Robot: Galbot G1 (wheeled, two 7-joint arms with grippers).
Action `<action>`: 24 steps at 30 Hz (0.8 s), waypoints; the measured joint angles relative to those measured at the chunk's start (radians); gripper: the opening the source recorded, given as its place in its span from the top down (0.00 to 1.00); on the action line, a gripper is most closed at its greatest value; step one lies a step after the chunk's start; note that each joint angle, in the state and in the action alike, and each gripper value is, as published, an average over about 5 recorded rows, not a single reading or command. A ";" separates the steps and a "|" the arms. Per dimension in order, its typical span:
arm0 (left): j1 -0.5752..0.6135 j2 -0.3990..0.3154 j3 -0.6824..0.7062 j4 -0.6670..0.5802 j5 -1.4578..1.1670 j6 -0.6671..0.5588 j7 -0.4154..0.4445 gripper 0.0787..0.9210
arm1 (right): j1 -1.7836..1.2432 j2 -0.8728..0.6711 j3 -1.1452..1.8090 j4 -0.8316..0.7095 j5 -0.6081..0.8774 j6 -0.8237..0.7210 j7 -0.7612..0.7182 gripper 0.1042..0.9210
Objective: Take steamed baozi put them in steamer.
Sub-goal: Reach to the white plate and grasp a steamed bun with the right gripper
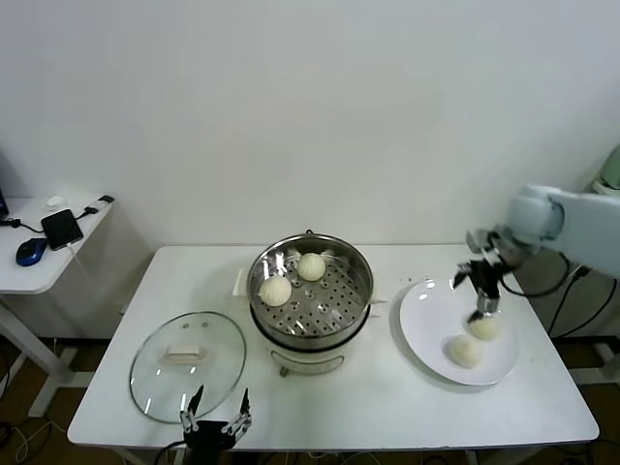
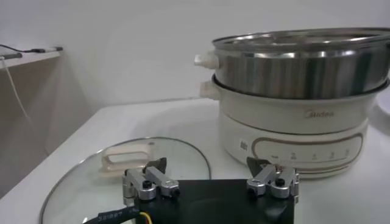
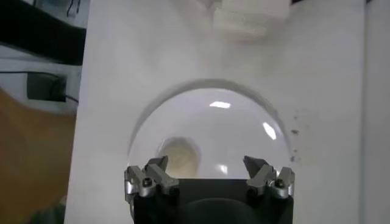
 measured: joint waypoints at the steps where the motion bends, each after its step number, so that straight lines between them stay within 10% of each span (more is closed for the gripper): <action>1: 0.001 -0.002 -0.001 0.001 0.000 0.000 0.000 0.12 | -0.024 -0.006 0.016 -0.005 -0.015 0.000 0.001 0.12; 24: -0.001 -0.009 -0.004 0.011 0.001 -0.006 -0.004 0.12 | -0.373 0.008 0.271 -0.096 -0.179 -0.052 0.082 0.16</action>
